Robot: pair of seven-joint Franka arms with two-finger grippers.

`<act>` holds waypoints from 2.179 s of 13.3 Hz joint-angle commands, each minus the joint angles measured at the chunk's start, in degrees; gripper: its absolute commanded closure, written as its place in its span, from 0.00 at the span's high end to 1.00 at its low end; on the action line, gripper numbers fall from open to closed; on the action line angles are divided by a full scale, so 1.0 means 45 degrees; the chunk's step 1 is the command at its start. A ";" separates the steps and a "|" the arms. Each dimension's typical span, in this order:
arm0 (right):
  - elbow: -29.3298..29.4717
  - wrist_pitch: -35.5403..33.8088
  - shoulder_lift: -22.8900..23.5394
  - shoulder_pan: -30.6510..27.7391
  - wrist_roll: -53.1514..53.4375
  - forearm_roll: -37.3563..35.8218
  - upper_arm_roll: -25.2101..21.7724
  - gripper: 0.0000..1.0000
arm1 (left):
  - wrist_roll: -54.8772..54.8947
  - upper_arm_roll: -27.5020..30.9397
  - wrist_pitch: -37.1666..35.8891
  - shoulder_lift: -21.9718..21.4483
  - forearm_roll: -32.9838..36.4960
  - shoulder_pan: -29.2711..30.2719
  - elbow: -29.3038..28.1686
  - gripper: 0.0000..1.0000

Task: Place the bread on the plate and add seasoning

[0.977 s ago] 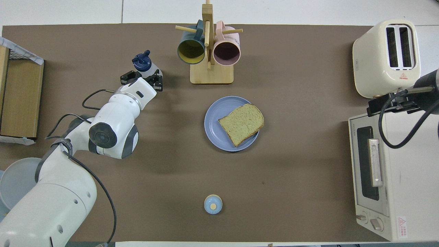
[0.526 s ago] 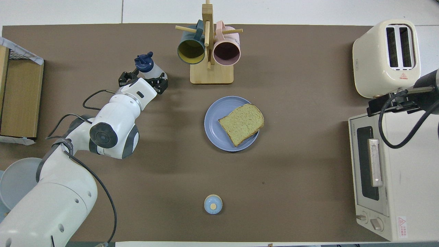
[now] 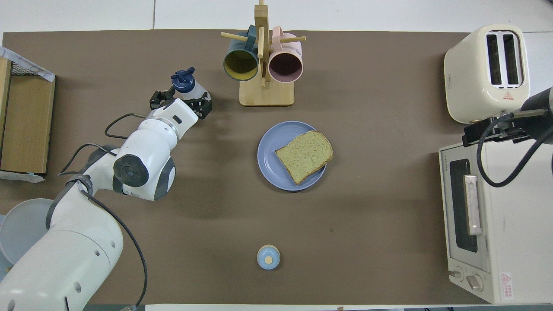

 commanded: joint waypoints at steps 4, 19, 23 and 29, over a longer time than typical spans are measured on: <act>-0.0349 0.0084 -0.0303 -0.0094 -0.0355 0.0004 0.0028 1.00 | 0.0176 -0.0072 -0.0150 -0.0183 -0.0149 -0.0299 -0.0431 1.00; -0.0349 0.0084 -0.0303 -0.0094 -0.0355 0.0023 0.0028 1.00 | 0.0254 -0.0072 -1.7278 -0.7585 -0.0169 -0.0984 0.1237 1.00; -0.0329 0.0084 -0.0303 -0.0075 -0.0316 0.0023 0.0048 1.00 | 0.2433 0.0182 -2.2273 -0.7487 -0.0169 0.0339 0.4138 1.00; -0.0309 0.0084 -0.0303 -0.0016 -0.0219 0.0043 0.0048 1.00 | 0.5079 0.0008 -2.2261 -0.8074 0.0183 0.2333 0.4217 1.00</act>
